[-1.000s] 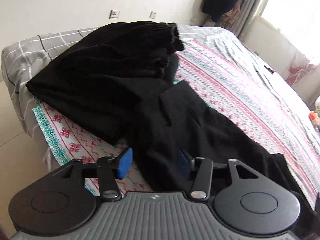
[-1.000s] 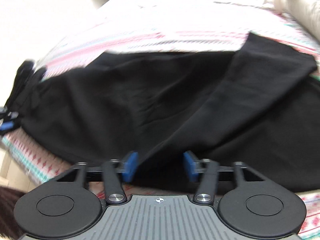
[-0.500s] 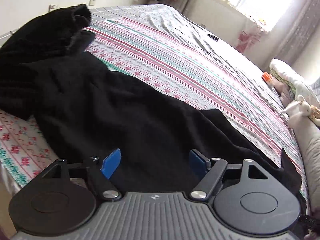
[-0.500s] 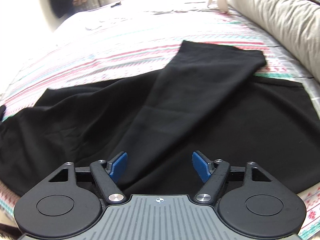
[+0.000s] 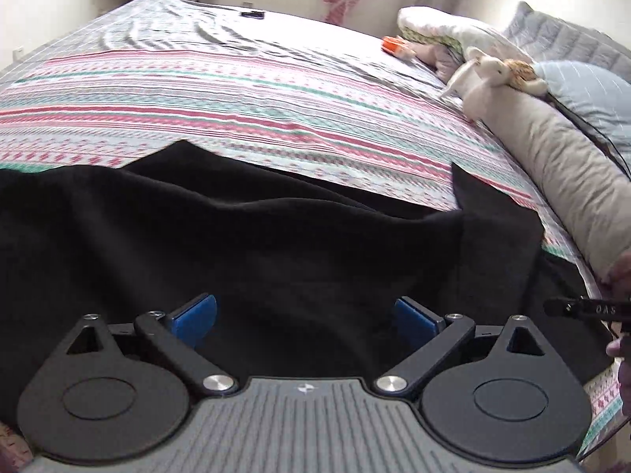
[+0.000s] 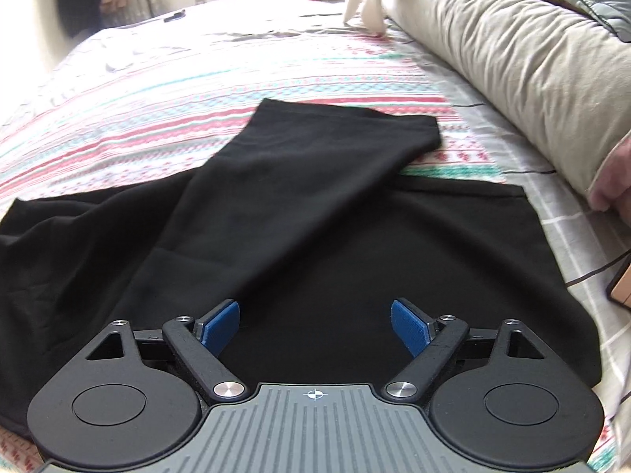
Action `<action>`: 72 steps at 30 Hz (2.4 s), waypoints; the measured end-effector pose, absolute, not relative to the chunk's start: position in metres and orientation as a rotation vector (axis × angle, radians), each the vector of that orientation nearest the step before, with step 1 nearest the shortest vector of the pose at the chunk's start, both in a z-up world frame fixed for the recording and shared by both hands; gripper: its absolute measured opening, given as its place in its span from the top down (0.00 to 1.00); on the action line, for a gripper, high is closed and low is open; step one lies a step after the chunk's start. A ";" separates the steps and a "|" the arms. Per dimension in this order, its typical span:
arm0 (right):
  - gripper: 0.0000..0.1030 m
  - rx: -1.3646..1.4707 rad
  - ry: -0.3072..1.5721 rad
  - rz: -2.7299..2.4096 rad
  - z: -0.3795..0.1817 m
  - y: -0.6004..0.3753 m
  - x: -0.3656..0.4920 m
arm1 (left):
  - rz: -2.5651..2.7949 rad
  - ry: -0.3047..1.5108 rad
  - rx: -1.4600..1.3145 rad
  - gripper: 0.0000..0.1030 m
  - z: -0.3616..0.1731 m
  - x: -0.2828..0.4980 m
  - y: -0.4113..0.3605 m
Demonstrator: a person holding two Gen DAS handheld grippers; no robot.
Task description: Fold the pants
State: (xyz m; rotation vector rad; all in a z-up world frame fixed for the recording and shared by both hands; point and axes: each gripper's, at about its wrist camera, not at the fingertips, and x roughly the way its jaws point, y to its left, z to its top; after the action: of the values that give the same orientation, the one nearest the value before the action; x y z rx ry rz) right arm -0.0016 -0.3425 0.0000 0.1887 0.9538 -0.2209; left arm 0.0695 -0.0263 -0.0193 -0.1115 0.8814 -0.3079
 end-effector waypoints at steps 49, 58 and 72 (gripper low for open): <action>0.16 0.682 0.918 -0.264 0.001 -0.487 -0.023 | -1.211 1.050 -0.094 0.71 -0.066 0.020 -0.263; 0.16 0.557 0.975 -0.169 -0.004 -0.452 -0.009 | -1.231 1.013 0.026 0.32 -0.048 0.001 -0.235; 0.20 0.176 1.036 -0.049 -0.024 -0.342 0.019 | -0.968 0.901 0.085 0.20 -0.039 0.015 -0.130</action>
State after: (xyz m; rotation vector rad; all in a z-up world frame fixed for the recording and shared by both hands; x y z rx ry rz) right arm 0.0189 -0.3421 -0.0239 0.1763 1.0356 -0.0487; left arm 0.0145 -0.1297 -0.0387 0.0853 0.9012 -0.9676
